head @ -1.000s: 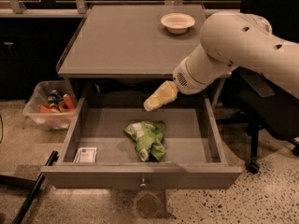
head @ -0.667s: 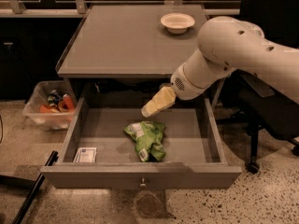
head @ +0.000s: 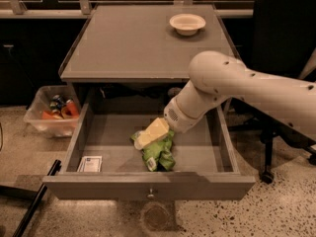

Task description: Pick green rice chip bag from top drawer and place on counter

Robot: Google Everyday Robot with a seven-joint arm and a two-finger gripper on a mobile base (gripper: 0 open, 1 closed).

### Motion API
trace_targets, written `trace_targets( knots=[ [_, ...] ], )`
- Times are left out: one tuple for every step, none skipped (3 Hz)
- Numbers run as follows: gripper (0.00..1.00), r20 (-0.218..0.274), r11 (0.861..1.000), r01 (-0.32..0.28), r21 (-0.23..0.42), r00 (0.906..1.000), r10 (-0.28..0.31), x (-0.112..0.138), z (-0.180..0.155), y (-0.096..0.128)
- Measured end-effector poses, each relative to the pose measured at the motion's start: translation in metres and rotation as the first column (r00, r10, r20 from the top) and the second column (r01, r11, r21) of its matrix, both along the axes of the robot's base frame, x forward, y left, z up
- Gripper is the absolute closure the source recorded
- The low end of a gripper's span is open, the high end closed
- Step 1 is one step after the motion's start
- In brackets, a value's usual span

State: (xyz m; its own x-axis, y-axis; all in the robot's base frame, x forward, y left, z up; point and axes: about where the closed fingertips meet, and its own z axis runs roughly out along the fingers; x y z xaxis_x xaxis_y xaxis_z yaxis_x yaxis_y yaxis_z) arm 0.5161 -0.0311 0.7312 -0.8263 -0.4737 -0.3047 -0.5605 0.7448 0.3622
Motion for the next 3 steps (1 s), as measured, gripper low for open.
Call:
trace_targets(
  knots=[
    [0.00, -0.045, 1.000, -0.006, -0.015, 0.9990, 0.005, -0.008, -0.035, 0.025],
    [0.00, -0.063, 0.997, 0.016, -0.078, 0.9978, -0.021, -0.005, -0.069, 0.038],
    [0.00, -0.074, 0.985, 0.054, -0.162, 0.9950, -0.067, -0.004, -0.099, 0.046]
  ],
)
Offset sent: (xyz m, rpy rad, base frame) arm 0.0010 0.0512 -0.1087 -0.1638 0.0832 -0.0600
